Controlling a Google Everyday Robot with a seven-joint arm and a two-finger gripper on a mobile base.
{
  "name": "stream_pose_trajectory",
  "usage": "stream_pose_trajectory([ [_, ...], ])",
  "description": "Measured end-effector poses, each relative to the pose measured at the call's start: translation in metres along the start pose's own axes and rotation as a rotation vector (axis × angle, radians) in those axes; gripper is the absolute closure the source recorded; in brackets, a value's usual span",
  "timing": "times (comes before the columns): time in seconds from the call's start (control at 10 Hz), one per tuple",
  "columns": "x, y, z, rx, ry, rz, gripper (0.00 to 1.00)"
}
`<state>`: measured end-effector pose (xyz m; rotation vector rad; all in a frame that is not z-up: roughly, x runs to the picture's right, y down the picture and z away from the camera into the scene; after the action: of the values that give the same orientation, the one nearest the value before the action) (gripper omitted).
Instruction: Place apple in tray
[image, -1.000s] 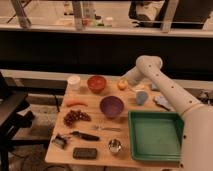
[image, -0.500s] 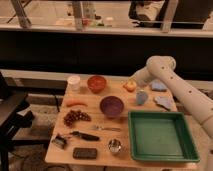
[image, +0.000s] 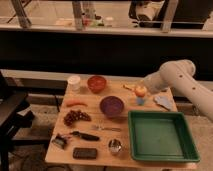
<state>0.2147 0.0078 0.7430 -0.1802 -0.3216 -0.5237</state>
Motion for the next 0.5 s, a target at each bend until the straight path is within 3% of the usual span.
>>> stream_pose_trajectory([
  [0.3,0.009,0.035,-0.033,-0.020,0.070,0.044,0.66],
  [0.5,0.010,0.062,-0.052,-0.056,0.111,0.081,0.64],
])
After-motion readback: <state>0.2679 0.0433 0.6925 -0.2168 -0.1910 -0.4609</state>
